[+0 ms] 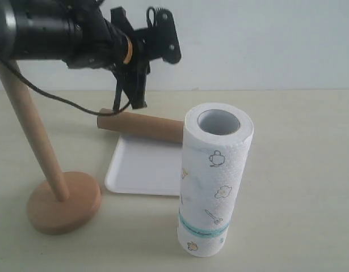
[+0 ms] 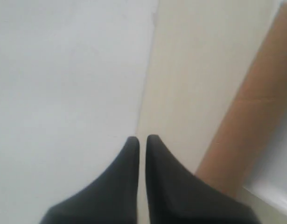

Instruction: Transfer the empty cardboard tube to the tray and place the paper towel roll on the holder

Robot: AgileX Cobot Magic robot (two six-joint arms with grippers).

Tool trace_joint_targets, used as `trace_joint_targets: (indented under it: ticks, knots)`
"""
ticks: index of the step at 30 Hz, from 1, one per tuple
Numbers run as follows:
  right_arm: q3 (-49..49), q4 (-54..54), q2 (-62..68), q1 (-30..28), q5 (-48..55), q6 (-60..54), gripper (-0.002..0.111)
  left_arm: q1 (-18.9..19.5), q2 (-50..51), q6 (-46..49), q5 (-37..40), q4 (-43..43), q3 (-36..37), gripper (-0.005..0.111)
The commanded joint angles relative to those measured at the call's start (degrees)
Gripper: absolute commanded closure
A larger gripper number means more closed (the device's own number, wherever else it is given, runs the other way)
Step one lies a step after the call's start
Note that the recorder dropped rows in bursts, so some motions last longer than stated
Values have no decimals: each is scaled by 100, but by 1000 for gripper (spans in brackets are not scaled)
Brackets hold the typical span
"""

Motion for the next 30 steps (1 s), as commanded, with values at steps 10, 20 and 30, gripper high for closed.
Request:
trace_joint_targets:
  ticks: [10, 20, 30]
  knots:
    - [-7, 3, -31, -21, -71, -29, 106, -462, -2200, -941, 663, 54, -545, 103]
    - [-7, 3, -31, -21, -71, -29, 106, -462, -3478, -1741, 1483, -12, -545, 103]
    - [-7, 3, -31, -21, -71, -29, 106, -462, -5861, -3256, 1758, -211, 757, 103]
